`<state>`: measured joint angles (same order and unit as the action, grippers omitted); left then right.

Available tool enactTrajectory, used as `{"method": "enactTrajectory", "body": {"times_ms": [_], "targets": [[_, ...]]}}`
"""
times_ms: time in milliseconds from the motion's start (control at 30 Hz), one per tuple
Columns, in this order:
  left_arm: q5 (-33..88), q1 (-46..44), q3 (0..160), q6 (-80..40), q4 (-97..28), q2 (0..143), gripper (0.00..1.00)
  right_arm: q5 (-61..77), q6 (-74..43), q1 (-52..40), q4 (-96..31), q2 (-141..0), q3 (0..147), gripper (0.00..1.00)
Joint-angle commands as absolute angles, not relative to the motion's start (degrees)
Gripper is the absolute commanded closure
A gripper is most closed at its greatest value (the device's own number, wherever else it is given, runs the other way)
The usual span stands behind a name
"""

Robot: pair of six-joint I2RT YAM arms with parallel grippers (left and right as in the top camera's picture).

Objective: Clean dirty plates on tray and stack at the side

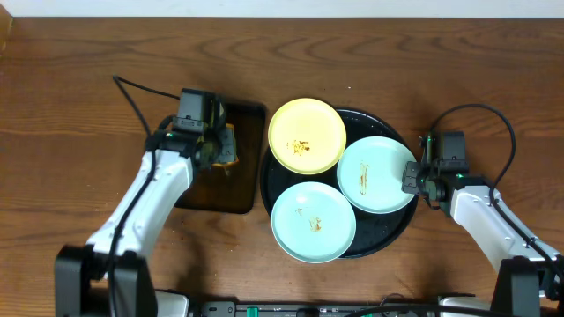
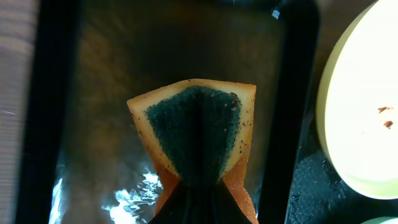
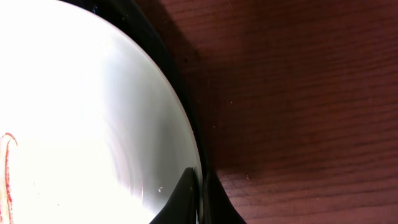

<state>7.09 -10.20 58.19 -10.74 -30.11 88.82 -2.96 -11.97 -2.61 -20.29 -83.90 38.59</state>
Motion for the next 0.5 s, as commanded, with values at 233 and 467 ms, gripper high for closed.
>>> {"method": "enactTrajectory", "body": {"times_ms": [233,467], "targets": [[13.1,-10.2,61.2,-11.7,-33.0,89.8,0.92,-4.5,-12.2,-2.9,-20.6,-84.1,39.3,0.99],[14.8,-13.8,66.8,-11.7,-34.8,89.8,0.93,-4.4,-12.2,-2.9,-20.7,-84.1,39.3,0.99]]}}
